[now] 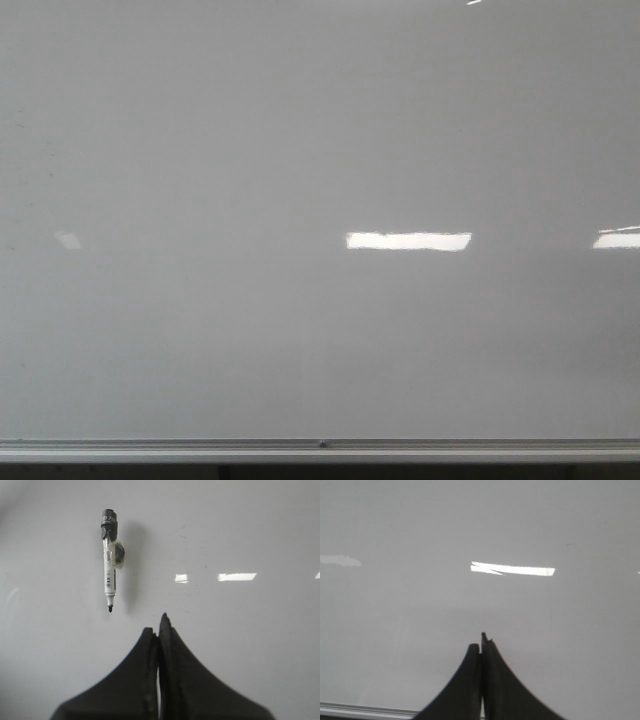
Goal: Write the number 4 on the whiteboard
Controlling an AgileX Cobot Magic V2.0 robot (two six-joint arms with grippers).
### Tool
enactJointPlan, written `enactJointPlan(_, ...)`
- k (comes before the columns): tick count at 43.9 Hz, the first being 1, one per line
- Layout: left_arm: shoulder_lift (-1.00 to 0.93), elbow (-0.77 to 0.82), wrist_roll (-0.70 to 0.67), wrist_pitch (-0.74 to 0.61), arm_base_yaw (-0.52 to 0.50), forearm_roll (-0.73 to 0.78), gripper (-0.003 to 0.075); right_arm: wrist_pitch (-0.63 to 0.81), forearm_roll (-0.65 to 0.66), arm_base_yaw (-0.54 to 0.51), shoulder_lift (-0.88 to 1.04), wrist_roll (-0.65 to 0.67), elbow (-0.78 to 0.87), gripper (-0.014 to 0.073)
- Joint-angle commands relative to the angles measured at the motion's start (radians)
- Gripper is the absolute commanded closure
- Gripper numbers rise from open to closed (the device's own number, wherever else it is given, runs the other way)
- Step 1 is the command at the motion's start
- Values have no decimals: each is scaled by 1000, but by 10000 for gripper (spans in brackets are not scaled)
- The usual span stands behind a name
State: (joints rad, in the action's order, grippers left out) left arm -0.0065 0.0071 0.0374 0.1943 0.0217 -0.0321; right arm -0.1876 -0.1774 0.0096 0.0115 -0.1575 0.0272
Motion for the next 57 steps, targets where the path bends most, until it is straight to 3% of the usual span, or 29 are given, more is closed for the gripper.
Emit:
enactJointPlan(1, -15, 4, -8, -81, -2, -4, 741, 80, 11, -4, 17, -1, -15, 657)
enactJointPlan(39, -15, 4, -8, -81, -2, -4, 741, 80, 11, -4, 17, -1, -15, 657)
enactJointPlan(50, -15, 4, -8, -166, -5, 23, 741, 129, 3, -4, 17, -1, -15, 657)
enactJointPlan(57, -15, -6, -8, -358, -5, -7, 741, 157, -63, -4, 17, -1, -70, 657)
